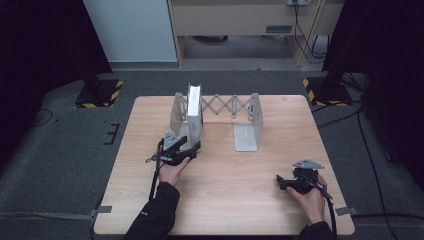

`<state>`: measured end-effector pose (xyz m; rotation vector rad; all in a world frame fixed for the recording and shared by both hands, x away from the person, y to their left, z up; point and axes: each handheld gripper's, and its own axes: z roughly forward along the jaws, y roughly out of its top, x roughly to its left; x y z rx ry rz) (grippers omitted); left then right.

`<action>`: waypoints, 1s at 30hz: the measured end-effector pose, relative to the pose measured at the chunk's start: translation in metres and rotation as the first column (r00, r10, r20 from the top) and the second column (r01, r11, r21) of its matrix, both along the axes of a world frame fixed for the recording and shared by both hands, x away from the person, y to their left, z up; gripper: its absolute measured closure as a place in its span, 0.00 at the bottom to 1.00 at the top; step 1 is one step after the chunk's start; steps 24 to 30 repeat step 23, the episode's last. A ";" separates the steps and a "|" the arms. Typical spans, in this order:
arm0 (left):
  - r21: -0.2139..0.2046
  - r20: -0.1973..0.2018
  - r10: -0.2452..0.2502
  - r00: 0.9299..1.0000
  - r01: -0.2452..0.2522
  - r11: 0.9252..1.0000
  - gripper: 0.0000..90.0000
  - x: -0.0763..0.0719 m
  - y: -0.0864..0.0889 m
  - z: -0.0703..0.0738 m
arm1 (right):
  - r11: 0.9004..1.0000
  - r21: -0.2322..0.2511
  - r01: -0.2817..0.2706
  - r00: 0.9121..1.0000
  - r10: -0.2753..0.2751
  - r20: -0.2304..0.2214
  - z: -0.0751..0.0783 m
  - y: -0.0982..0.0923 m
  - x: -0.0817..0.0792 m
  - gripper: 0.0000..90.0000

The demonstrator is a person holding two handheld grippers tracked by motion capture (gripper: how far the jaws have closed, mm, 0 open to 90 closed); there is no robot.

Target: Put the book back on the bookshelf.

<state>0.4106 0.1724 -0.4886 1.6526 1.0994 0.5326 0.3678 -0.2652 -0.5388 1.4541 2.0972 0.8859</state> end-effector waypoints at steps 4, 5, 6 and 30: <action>0.009 -0.034 -0.023 0.999 0.023 1.000 0.38 -0.015 0.009 -0.004 | 1.000 -0.002 -0.002 1.000 0.002 0.002 0.000 0.000 0.000 0.07; 0.007 -0.049 -0.028 0.998 0.028 1.000 0.37 -0.019 0.011 -0.006 | 1.000 0.000 0.000 1.000 0.000 0.000 0.000 0.000 0.000 0.07; 0.013 -0.055 -0.033 0.998 0.034 0.999 0.36 -0.022 0.013 -0.007 | 1.000 0.000 0.000 1.000 0.000 0.000 0.000 0.000 0.000 0.07; 0.127 -0.210 0.014 0.978 0.013 0.992 0.26 -0.057 0.059 -0.027 | 1.000 -0.001 -0.002 1.000 0.002 0.001 0.000 0.000 0.000 0.06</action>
